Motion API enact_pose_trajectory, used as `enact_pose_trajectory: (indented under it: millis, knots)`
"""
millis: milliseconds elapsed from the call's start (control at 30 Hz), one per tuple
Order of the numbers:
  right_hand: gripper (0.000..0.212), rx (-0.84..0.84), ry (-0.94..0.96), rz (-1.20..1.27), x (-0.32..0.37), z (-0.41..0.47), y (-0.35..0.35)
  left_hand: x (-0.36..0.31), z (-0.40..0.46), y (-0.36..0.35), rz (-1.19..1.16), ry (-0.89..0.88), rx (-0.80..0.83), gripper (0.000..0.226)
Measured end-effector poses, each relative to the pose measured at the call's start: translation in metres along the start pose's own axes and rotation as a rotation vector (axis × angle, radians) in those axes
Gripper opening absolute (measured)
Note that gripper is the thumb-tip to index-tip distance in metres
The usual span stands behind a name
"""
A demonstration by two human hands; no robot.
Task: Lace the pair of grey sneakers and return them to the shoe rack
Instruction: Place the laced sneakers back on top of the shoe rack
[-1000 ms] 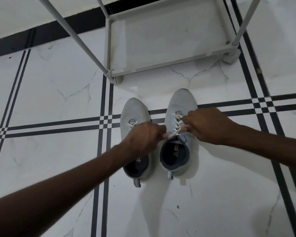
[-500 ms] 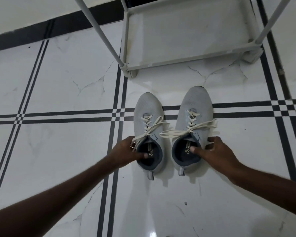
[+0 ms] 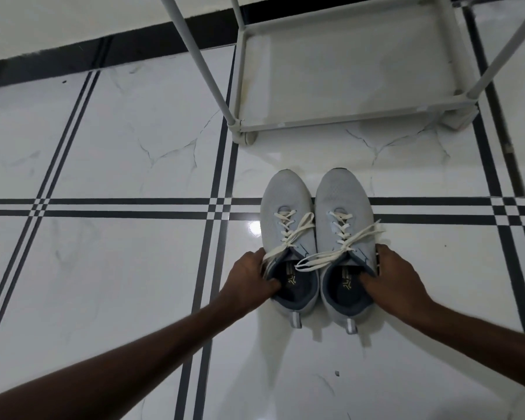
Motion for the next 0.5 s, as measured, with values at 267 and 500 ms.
enact_pose_trajectory:
  millis: [267, 500]
  knots:
    - [0.023, -0.054, 0.058, -0.048, 0.056, -0.043, 0.058, -0.043, -0.029, 0.066, -0.041, -0.085, -0.015, 0.027]
    - [0.029, -0.114, 0.072, -0.003, 0.157, -0.133, 0.165, -0.124, -0.112, 0.178, -0.152, -0.124, -0.037, 0.032]
Point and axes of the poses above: each hand's wrist, its own z-axis towards the middle knuckle, its own y-axis out of the back of the hand, x = y × z, the point moved 4 cm from there along z, towards the middle knuckle, and after that the axes turned 7 degrees about x, right-handed, at the moved point
